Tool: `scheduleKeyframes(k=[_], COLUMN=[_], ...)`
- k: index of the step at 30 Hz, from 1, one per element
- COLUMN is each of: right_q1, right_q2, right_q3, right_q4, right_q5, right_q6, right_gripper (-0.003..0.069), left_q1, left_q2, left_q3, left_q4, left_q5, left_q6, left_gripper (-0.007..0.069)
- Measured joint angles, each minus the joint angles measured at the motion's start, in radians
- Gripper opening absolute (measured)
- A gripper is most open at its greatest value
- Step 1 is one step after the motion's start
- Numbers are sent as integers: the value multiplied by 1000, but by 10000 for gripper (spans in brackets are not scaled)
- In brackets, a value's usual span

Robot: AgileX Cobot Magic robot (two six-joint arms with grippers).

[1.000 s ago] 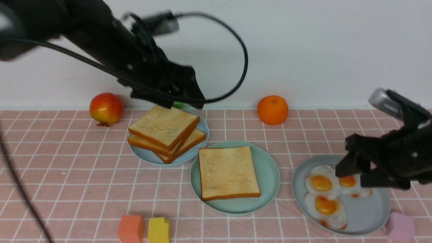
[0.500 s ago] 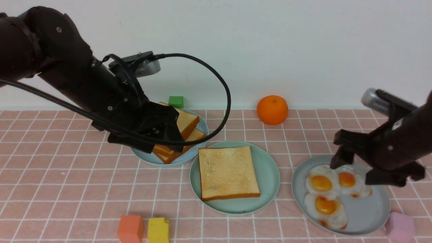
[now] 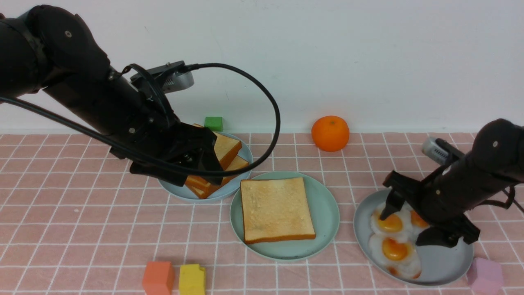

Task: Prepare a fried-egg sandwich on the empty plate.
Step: Use the right arm to grab a fried egg

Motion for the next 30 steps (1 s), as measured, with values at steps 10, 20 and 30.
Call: scheduleKeyframes(k=[10, 20, 30], right_q1=[0, -1, 0], right_q2=[35, 24, -45], right_q3=[-12, -16, -11], right_q4=[20, -63, -219], right_q5=[-6, 9, 49], right_q6=[-14, -19, -39], right_gripper=[402, 163, 113], left_q1=[0, 0, 0], left_q2=[-1, -1, -1], left_q3=[0, 0, 0], left_q4=[1, 2, 0], left_q5=[0, 9, 13], left_q6=[0, 0, 0], left_gripper=[558, 558, 558])
